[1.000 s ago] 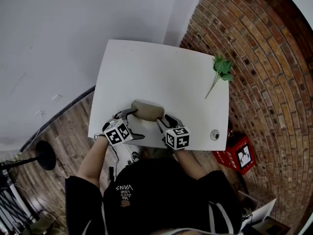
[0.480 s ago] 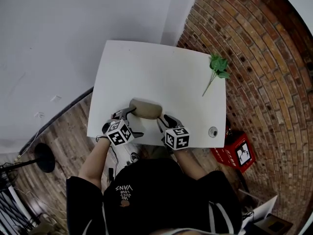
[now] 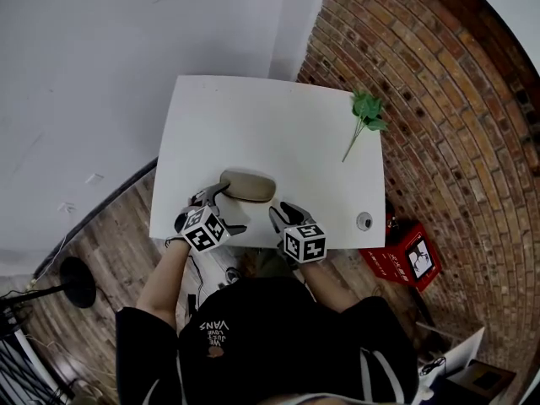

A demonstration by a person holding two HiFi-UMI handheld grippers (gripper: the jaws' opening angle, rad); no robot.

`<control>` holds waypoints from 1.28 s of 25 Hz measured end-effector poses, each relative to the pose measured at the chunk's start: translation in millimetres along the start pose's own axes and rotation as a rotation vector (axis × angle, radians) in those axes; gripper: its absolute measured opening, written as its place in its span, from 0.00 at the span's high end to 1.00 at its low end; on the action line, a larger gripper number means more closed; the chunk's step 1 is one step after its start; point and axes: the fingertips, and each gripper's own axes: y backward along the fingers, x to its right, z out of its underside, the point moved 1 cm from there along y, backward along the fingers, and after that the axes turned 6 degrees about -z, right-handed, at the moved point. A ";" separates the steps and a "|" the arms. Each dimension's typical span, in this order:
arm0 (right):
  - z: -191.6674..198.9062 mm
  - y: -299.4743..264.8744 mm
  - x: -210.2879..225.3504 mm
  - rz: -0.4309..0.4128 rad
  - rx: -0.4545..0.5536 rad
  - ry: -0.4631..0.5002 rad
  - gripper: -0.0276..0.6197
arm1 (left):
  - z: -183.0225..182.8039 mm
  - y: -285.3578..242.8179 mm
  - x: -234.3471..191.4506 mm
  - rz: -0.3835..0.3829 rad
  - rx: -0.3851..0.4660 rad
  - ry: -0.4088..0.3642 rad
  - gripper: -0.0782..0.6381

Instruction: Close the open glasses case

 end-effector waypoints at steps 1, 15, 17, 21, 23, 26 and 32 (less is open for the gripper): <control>0.0 1.9 -1.7 -0.001 0.004 0.001 0.74 | 0.1 1.7 0.2 -0.005 0.001 -0.002 0.13; -6.9 23.9 -25.2 -0.016 0.076 0.013 0.75 | -15.5 41.6 4.9 -0.158 0.119 0.065 0.14; -10.5 28.4 -29.7 -0.022 0.093 0.016 0.75 | -18.2 53.8 1.2 -0.218 0.152 0.105 0.19; -17.1 37.1 -38.7 -0.031 0.127 0.022 0.75 | -19.9 80.8 -3.1 -0.329 0.197 0.147 0.31; -18.9 41.1 -43.4 -0.035 0.139 0.026 0.76 | -22.0 94.0 -1.5 -0.365 0.217 0.148 0.35; -20.9 46.2 -52.0 -0.046 0.157 0.031 0.76 | -24.2 113.1 3.1 -0.407 0.248 0.156 0.43; -20.4 54.2 -72.4 -0.071 0.186 0.040 0.84 | -19.8 143.5 15.4 -0.460 0.281 0.210 0.53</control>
